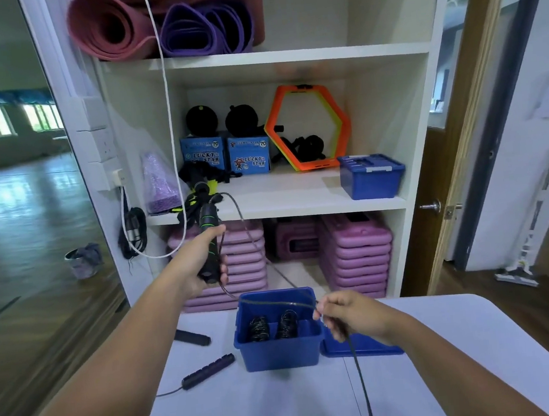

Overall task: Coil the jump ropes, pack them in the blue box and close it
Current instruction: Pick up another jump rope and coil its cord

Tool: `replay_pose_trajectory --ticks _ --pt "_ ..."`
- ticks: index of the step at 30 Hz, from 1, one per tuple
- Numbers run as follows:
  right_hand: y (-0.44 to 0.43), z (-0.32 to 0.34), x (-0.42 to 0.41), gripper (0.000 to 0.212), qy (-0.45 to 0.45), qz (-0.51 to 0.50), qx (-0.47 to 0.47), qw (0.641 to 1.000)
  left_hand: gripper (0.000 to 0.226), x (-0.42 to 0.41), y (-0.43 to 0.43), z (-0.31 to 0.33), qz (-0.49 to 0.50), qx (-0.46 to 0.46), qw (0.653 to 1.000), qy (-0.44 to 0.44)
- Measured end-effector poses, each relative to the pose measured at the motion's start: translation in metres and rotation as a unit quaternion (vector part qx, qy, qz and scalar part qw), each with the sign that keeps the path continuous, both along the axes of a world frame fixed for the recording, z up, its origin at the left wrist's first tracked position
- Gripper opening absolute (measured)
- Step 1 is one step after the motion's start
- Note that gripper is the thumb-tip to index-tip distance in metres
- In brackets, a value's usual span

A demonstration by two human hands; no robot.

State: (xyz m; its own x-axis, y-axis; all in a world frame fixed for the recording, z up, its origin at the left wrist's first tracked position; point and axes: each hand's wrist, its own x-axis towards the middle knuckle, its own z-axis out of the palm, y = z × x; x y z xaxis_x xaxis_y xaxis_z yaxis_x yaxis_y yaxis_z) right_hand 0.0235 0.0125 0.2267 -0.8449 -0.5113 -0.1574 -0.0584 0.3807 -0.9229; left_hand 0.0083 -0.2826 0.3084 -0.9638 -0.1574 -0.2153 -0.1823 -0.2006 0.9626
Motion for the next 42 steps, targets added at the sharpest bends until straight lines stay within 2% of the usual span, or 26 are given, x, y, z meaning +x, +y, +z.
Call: replay_pose_trajectory --ticks 5,10,14,17,20,23,26,29,33,38,42 --pt "-0.007 -0.010 0.001 0.019 -0.124 0.045 0.005 0.991 0.034 0.014 0.012 0.013 -0.033 0.022 0.999 0.031" --pt "-0.024 -0.001 -0.003 0.036 -0.115 0.045 -0.020 0.992 0.026 0.029 0.034 0.018 -0.088 0.005 0.994 0.060" --pt "-0.043 0.023 -0.010 0.048 -0.076 -0.031 -0.188 0.979 0.025 0.036 0.051 0.016 -0.135 0.009 0.988 0.073" --pt "-0.060 0.052 -0.016 0.046 0.015 -0.110 -0.272 0.956 0.032 0.037 0.059 0.012 -0.163 -0.010 0.983 0.078" --pt "-0.072 0.067 -0.024 0.042 0.120 -0.162 -0.255 0.946 0.033 0.036 0.066 0.007 -0.174 -0.049 0.980 0.085" --pt "-0.076 0.067 -0.027 0.037 0.192 -0.200 -0.213 0.937 0.034 0.029 0.070 -0.001 -0.144 -0.066 0.982 0.100" --pt "-0.081 0.063 -0.027 0.040 0.181 -0.194 -0.205 0.942 0.038 0.022 0.070 -0.006 -0.093 -0.100 0.984 0.118" --pt "-0.086 0.065 -0.028 0.044 0.132 -0.209 -0.228 0.942 0.030 0.021 0.069 -0.010 -0.046 -0.123 0.983 0.128" --pt "-0.088 0.067 -0.020 0.040 0.042 -0.130 -0.298 0.945 0.028 0.018 0.067 -0.013 -0.041 -0.030 0.989 0.139" --pt "-0.092 0.045 -0.016 0.036 0.030 -0.080 -0.219 0.972 0.031 0.005 0.063 -0.001 -0.030 0.146 0.974 0.169" --pt "-0.093 0.027 -0.015 0.037 0.006 -0.062 -0.176 0.982 0.030 -0.001 0.061 0.011 -0.023 0.211 0.961 0.180"
